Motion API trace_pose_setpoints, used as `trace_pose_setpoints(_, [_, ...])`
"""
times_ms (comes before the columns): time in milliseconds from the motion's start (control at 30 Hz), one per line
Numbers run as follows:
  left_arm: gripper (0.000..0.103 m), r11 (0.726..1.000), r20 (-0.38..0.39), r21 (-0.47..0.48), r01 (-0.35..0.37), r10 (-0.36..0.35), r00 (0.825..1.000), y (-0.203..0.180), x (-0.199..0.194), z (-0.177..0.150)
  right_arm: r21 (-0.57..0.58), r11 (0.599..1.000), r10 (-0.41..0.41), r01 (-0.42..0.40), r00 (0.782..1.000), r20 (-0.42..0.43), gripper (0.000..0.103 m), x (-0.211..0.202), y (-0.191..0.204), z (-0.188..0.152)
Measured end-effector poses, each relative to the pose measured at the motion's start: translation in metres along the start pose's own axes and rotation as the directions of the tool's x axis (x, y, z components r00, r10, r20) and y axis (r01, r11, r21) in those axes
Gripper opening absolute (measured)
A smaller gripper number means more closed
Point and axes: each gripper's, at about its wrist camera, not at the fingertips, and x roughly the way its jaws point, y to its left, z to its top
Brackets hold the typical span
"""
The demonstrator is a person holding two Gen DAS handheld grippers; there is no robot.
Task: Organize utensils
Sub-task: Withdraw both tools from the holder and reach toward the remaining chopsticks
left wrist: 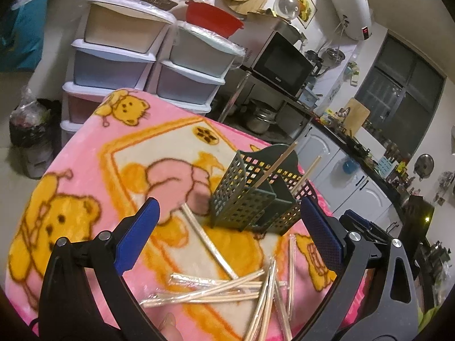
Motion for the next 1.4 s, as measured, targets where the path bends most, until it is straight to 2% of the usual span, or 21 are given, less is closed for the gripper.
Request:
trace_pose_setpoints(233, [0.091, 1.0, -0.027, -0.01, -0.015, 0.015, 1.0, 0.01, -0.002, -0.011, -0.01, 1.0, 0.022, -0.022, 0.999, -0.03, 0.062, 0.005, 0.012, -0.012])
trace_pose_setpoints(467, [0.091, 0.999, -0.091, -0.027, -0.02, 0.018, 0.996, 0.022, 0.0, -0.033, -0.011, 1.0, 0.024, -0.025, 0.998, -0.06, 0.062, 0.011, 0.021, -0.025])
trace_pose_setpoints(533, [0.081, 0.999, -0.121, -0.04, -0.018, 0.013, 0.993, 0.027, 0.002, -0.041, -0.012, 1.0, 0.028, -0.028, 0.997, -0.07, 0.062, 0.014, 0.024, -0.028])
trace_pose_setpoints(733, [0.068, 0.996, -0.19, -0.083, -0.04, 0.023, 0.981, 0.047, 0.004, -0.068, -0.015, 0.999, 0.044, -0.046, 0.994, -0.1, 0.062, 0.021, 0.033, -0.037])
trace_pose_setpoints(1067, [0.067, 0.988, -0.249, -0.127, -0.09, 0.056, 0.967, 0.069, 0.003, -0.09, -0.023, 0.998, 0.062, -0.066, 0.988, -0.139, 0.062, 0.032, 0.045, -0.048])
trace_pose_setpoints(1267, [0.066, 0.982, -0.263, -0.164, -0.095, 0.049, 0.963, 0.079, 0.006, -0.096, -0.029, 0.996, 0.076, -0.082, 0.982, -0.17, 0.06, 0.04, 0.05, -0.054])
trace_pose_setpoints(1333, [0.061, 0.981, -0.263, -0.17, -0.091, 0.044, 0.964, 0.08, 0.007, -0.096, -0.024, 0.996, 0.083, -0.089, 0.98, -0.183, 0.057, 0.043, 0.052, -0.057])
trace_pose_setpoints(1400, [0.059, 0.981, -0.263, -0.175, -0.084, 0.036, 0.964, 0.081, 0.009, -0.096, -0.022, 0.995, 0.091, -0.097, 0.976, -0.197, 0.056, 0.046, 0.053, -0.059])
